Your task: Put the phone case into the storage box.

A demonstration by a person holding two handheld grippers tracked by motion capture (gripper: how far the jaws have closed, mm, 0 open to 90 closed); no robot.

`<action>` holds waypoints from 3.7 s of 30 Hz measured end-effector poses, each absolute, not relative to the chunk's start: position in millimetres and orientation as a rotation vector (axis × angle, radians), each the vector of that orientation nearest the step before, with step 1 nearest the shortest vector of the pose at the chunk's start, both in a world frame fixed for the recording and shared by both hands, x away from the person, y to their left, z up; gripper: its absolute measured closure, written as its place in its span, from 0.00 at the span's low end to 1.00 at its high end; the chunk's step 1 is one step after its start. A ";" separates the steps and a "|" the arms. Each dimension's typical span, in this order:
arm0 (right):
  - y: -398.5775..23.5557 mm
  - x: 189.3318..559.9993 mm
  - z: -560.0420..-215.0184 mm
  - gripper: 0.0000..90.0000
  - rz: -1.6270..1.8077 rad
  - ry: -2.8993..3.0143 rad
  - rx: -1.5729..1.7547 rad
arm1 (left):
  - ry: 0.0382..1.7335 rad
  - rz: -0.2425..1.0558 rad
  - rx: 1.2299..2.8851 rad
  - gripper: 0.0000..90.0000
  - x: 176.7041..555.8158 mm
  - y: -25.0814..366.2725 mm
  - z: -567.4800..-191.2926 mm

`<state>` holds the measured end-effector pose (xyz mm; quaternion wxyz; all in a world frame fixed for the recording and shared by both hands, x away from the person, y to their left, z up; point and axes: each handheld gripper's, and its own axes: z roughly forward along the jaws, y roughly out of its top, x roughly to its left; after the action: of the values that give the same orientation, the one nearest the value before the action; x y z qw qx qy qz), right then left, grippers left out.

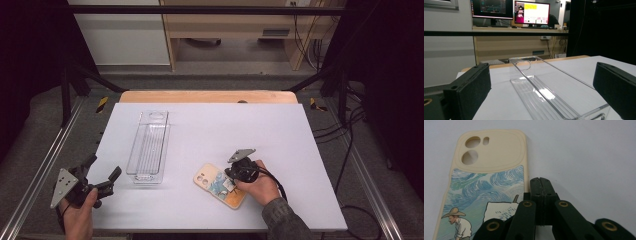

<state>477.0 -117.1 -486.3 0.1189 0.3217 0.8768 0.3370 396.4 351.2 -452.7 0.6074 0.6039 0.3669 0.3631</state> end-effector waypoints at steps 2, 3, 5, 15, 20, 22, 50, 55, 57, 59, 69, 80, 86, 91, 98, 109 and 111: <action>-118.1 477.1 -485.4 0.99 0.979 2.553 0.948 | 0.849 0.839 1.395 0.02 396.3 351.5 -452.7; -118.5 476.9 -484.7 0.99 0.980 2.546 0.956 | 0.851 0.838 1.389 0.01 396.4 351.4 -452.7; -120.8 475.7 -481.6 0.97 0.995 2.529 0.965 | 0.852 0.838 1.388 0.01 396.4 351.8 -452.9; -125.0 458.0 -461.9 0.52 1.068 2.476 0.962 | 0.856 0.842 1.384 0.01 395.8 353.1 -452.7; -118.3 448.0 -458.3 0.18 1.018 2.504 0.979 | 0.851 0.841 1.392 0.01 395.7 351.9 -452.8; -116.4 445.4 -457.2 0.11 1.004 2.512 0.988 | 0.850 0.839 1.393 0.01 395.8 351.5 -452.9; -115.5 426.8 -468.9 0.07 0.810 2.698 0.978 | 0.849 0.837 1.398 0.01 396.0 351.7 -452.8; -113.6 425.2 -473.7 0.07 0.788 2.719 0.983 | 0.850 0.838 1.398 0.01 396.0 352.0 -452.8; -112.6 424.7 -474.8 0.07 0.780 2.726 0.991 | 0.850 0.837 1.398 0.01 396.1 351.9 -452.9; -112.2 424.7 -476.0 0.07 0.772 2.733 0.989 | 0.849 0.837 1.399 0.01 396.1 351.8 -452.8; -111.2 425.2 -479.2 0.07 0.757 2.747 0.992 | 0.850 0.838 1.399 0.01 396.1 352.0 -452.9; -109.3 425.3 -482.5 0.06 0.741 2.746 1.001 | 0.850 0.837 1.399 0.01 396.3 352.1 -453.0; -107.4 425.0 -482.1 0.08 0.725 2.746 1.004 | 0.851 0.838 1.398 0.01 396.3 352.3 -452.9; -108.3 425.3 -480.6 0.12 0.721 2.744 1.001 | 0.852 0.837 1.393 0.01 396.0 352.0 -452.6; -107.9 425.2 -479.0 0.13 0.740 2.732 1.014 | 0.846 0.837 1.395 0.01 394.8 351.0 -451.2; -109.3 431.3 -472.4 0.13 0.887 2.556 0.988 | 0.849 0.816 1.405 0.02 389.7 342.7 -445.3; -108.6 433.8 -472.6 0.13 0.910 2.512 0.985 | 0.847 0.801 1.407 0.02 388.2 339.9 -443.1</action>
<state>433.8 -108.6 -472.6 0.1464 0.3421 0.8727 0.3162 388.2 339.9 -443.1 0.6108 0.6097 0.3670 0.3472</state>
